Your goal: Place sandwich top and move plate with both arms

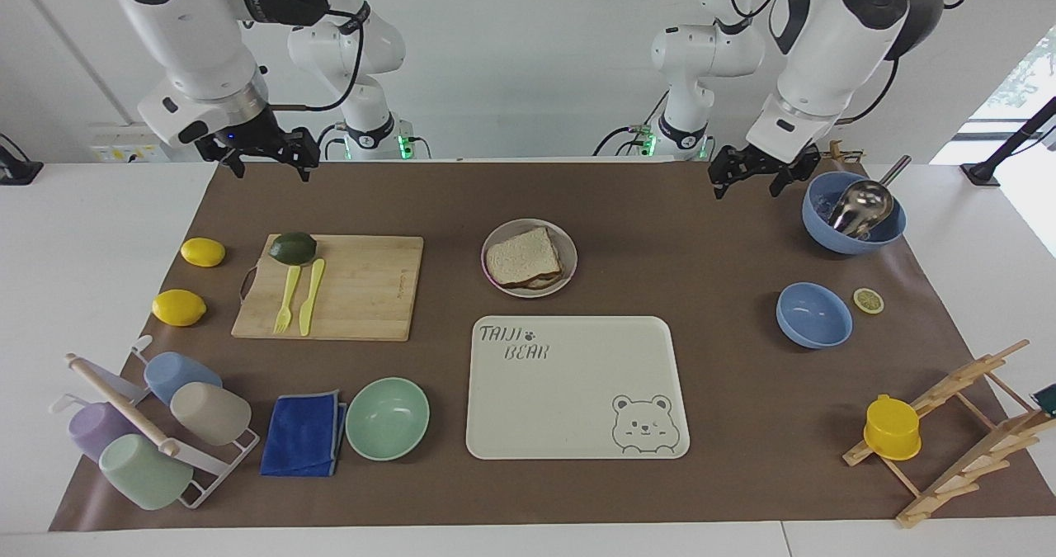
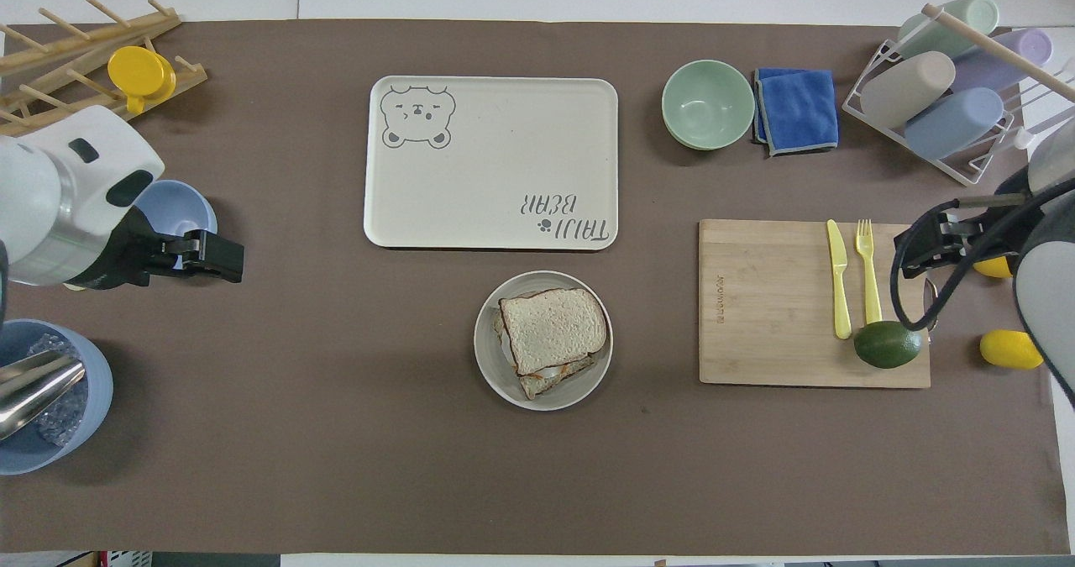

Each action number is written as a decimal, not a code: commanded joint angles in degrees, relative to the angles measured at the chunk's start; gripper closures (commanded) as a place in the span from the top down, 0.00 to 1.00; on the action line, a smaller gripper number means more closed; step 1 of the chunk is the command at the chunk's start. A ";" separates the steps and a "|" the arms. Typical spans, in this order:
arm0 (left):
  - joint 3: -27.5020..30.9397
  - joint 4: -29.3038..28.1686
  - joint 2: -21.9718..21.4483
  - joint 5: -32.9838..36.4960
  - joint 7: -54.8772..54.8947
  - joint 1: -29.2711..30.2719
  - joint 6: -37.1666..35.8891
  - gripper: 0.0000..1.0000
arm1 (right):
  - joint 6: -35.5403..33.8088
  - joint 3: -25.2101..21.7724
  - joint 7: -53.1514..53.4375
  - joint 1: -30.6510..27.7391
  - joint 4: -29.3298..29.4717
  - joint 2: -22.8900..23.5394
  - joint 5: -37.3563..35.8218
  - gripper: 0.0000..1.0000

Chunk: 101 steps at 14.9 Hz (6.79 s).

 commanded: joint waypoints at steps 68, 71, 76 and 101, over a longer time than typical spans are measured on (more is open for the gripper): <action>0.32 18.90 35.92 -19.64 5.40 -4.28 23.42 0.00 | 1.34 -3.46 -3.71 -0.35 1.72 -0.59 4.06 1.00; 0.23 17.77 37.07 -21.65 12.62 -4.72 26.22 0.00 | 1.35 -3.46 -3.71 -0.35 1.72 -0.59 4.06 1.00; 0.23 15.13 36.99 -22.19 12.99 -5.86 30.26 0.00 | 1.35 -3.46 -3.80 -0.35 1.72 -0.59 3.98 1.00; 4.44 21.02 30.24 -16.59 12.11 -1.29 12.02 1.00 | 1.26 -3.37 -3.71 -0.35 1.72 -0.68 4.15 1.00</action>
